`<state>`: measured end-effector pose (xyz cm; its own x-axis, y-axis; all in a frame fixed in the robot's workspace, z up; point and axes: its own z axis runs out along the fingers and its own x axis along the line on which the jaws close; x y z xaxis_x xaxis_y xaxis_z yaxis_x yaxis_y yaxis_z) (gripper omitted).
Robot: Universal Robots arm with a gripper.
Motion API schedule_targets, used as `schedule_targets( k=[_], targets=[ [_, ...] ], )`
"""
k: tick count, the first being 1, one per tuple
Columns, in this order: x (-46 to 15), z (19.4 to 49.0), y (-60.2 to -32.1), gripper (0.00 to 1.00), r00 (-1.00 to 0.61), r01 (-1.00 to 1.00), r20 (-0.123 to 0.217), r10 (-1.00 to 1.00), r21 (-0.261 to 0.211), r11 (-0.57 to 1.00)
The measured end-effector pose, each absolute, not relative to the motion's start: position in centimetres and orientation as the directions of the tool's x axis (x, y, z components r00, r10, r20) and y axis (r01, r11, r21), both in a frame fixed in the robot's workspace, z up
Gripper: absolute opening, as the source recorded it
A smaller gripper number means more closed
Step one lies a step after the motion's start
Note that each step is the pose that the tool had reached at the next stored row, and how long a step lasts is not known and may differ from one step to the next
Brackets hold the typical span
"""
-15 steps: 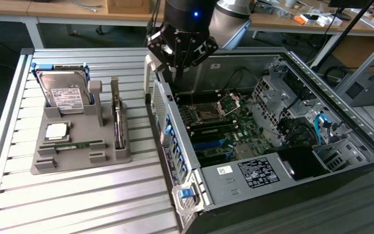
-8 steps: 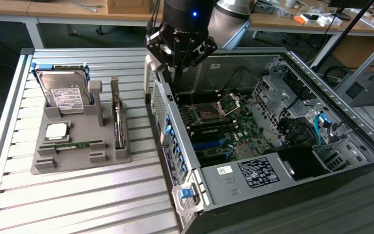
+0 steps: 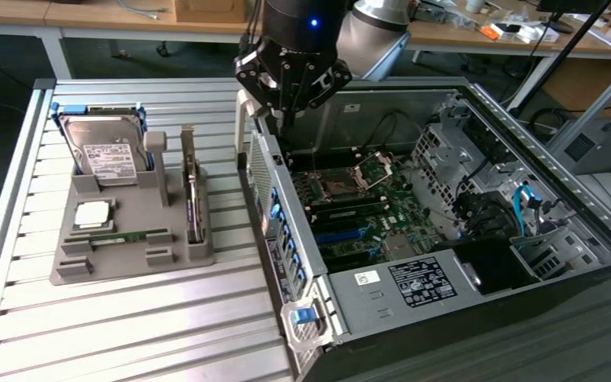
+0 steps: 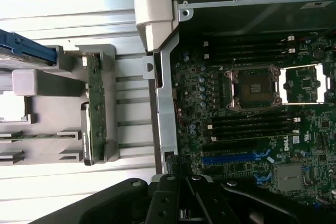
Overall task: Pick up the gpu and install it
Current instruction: 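Reach for the gpu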
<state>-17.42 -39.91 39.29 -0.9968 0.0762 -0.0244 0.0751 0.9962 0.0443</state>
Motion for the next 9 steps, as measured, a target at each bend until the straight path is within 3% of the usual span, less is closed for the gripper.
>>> schedule_targets(
  k=[9],
  targets=[
    [-17.77, 39.28, -39.93, 0.11, -0.997, 0.075, -0.024, 0.076, 0.044, 0.996]
  ],
)
